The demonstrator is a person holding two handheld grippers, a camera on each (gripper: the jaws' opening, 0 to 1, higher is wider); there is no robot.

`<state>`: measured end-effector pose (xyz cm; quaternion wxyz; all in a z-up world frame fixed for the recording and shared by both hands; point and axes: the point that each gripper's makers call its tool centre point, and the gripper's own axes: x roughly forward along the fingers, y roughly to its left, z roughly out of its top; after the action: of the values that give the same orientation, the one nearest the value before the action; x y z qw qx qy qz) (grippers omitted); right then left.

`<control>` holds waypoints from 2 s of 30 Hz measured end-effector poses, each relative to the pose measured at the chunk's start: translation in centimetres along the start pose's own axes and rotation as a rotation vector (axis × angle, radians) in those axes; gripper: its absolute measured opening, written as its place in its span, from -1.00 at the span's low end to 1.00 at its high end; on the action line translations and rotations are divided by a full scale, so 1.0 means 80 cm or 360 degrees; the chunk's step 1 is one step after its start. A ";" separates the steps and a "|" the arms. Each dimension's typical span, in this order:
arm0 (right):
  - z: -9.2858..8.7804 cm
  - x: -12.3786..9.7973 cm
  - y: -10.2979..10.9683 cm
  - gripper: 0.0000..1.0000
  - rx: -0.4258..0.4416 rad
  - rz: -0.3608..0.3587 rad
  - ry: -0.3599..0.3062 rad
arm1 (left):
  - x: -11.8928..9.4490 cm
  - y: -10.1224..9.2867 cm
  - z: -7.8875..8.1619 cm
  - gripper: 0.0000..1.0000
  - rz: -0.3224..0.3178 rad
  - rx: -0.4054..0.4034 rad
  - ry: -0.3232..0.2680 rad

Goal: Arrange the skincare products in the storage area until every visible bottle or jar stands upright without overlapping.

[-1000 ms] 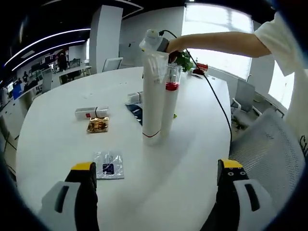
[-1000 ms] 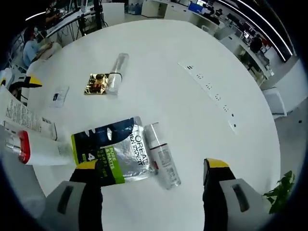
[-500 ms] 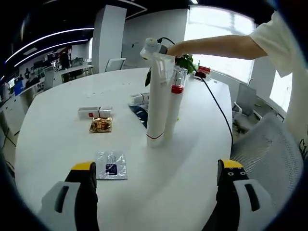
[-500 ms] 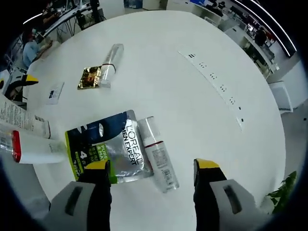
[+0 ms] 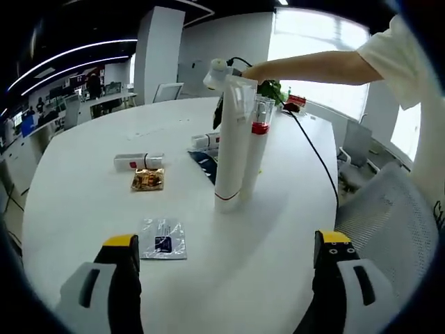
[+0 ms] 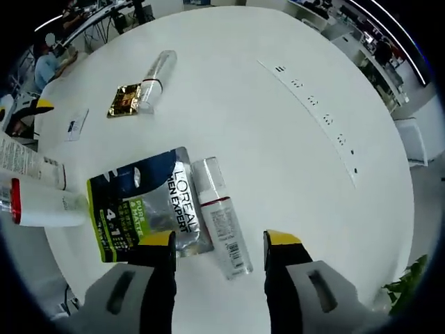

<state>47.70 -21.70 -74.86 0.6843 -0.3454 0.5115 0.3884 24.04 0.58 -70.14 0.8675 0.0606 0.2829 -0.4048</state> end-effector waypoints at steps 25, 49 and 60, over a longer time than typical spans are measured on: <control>0.007 0.025 -0.015 -0.45 -0.0079 0.0061 0.0085 | -0.001 0.003 0.002 0.97 0.0002 -0.0006 -0.0001; 0.009 0.033 -0.004 -0.54 -0.0203 0.0149 0.0200 | -0.001 0.009 -0.003 0.95 0.0023 -0.0005 0.0029; 0.010 0.032 0.000 -0.55 -0.0213 0.0122 0.0190 | -0.002 0.012 -0.002 0.95 0.0036 -0.0003 0.0028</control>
<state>48.50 -20.52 -77.15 0.6126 -0.3930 0.5372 0.4263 24.58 1.34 -70.30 0.8695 0.0665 0.2903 -0.3941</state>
